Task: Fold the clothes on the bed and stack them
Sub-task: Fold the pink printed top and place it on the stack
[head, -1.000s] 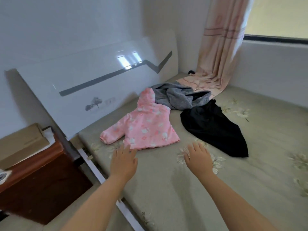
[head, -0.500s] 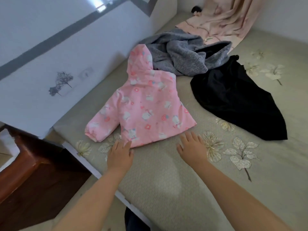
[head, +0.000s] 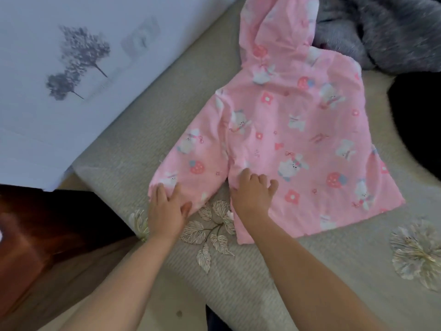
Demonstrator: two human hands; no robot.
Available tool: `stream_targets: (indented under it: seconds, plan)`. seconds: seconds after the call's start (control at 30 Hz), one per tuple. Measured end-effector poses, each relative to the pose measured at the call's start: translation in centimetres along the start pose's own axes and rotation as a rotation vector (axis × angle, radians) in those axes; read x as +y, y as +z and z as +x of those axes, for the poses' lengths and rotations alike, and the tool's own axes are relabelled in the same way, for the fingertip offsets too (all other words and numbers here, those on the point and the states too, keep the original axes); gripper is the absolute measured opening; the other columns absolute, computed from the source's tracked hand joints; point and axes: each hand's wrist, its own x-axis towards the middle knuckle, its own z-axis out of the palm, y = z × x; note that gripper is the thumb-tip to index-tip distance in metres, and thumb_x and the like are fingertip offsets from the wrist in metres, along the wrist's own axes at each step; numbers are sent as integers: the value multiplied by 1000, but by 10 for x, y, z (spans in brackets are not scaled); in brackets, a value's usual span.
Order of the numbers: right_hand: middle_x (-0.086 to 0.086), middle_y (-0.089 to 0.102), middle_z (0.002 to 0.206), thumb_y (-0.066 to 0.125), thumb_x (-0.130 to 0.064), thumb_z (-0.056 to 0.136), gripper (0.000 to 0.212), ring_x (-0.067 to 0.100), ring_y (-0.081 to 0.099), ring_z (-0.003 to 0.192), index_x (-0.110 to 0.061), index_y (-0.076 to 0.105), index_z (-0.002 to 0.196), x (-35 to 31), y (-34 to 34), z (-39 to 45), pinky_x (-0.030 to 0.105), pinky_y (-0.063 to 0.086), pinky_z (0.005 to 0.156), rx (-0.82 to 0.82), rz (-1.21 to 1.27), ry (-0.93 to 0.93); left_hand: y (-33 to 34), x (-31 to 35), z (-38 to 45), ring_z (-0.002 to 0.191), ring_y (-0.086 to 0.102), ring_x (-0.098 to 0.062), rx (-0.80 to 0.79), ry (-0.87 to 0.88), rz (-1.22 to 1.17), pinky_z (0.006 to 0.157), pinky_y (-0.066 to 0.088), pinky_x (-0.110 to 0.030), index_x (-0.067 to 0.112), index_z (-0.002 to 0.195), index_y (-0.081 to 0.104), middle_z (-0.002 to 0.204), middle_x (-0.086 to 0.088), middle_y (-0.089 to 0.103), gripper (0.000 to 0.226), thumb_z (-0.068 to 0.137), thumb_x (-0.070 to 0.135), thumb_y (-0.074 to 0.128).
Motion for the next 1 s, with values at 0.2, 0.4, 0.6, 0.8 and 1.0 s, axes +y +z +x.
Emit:
stream_targets:
  seconds: [0.2, 0.4, 0.6, 0.8, 1.0]
  plan:
    - [6, 66, 89, 44, -7, 81, 20, 23, 49, 99, -8, 62, 90, 20, 3, 0, 35, 12, 78, 40, -84, -49, 8, -16, 17, 94, 54, -38, 86, 2, -128, 77, 38, -41, -3, 106, 64, 100, -28, 62, 25, 84, 3, 55]
    - [9, 64, 69, 39, -10, 85, 28, 27, 53, 83, -4, 64, 72, 89, -28, -53, 33, 11, 67, 166, 82, 25, -7, 16, -8, 90, 57, -36, 271, -18, -454, 71, 36, -32, -5, 103, 65, 98, -26, 63, 21, 87, 1, 54]
    - [10, 69, 89, 52, -12, 88, 18, 27, 57, 95, -8, 70, 92, 169, -81, -149, 31, 27, 84, 259, 479, 290, -49, 112, -86, 90, 58, -34, 442, 197, -676, 76, 38, -28, -7, 100, 65, 97, -24, 65, 19, 85, -5, 54]
    - [3, 56, 65, 59, -6, 83, 16, 17, 49, 71, -10, 63, 68, 292, -113, -296, 30, 42, 72, 385, 908, 453, -56, 257, -213, 95, 58, -33, 473, 452, -800, 83, 37, -25, -8, 100, 64, 101, -24, 64, 18, 85, -3, 55]
    - [-6, 49, 42, 58, 6, 81, 38, 13, 43, 51, -13, 53, 48, 423, -121, -460, 22, 34, 54, 562, 1423, 703, -30, 415, -363, 91, 56, -28, 395, 816, -888, 77, 35, -21, -4, 95, 65, 95, -20, 64, 16, 87, 1, 52]
